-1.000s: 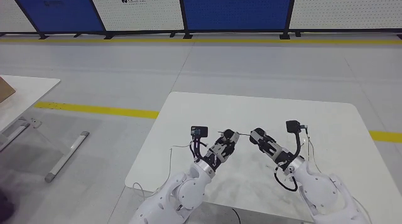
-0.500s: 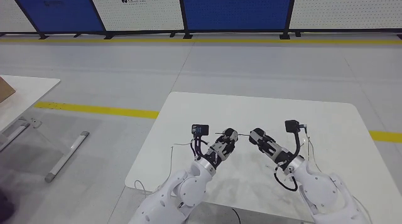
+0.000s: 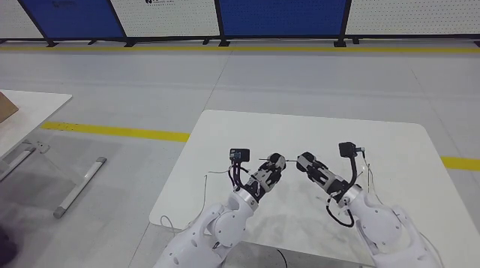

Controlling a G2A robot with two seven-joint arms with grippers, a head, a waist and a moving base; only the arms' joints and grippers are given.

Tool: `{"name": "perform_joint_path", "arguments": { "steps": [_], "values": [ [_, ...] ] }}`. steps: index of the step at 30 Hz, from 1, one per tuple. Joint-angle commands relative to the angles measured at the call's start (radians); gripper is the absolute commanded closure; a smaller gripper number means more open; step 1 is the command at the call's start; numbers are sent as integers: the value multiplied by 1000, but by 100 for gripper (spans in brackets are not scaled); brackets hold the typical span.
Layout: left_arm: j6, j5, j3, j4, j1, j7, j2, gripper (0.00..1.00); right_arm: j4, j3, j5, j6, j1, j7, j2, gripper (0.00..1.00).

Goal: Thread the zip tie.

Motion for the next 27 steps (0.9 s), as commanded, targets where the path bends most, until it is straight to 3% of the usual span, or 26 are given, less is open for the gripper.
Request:
{"name": "perform_joint_path", "arguments": {
  "steps": [1,11,14,24,25,27],
  "values": [
    [-9,6,-1,-3,5,-1,1,100,3,-2,-1,1,3,1,-1,100],
    [-20,22,-5,-5,17,5,1,100,10,-7,6,2,6,7,-4,100],
    [-13,23,-4,-1,19,12,0,100,9,-5,15,2,4,11,-4,0],
    [32,-6,-7,10,9,25,-8,100,-1,9,10,-4,-14,6,-2,0],
    [35,-8,-9,10,9,26,-8,100,-2,11,9,-5,-17,6,-2,4],
    [38,-10,-10,9,10,27,-9,100,-3,14,6,-5,-20,7,-1,33]
  ]
}}
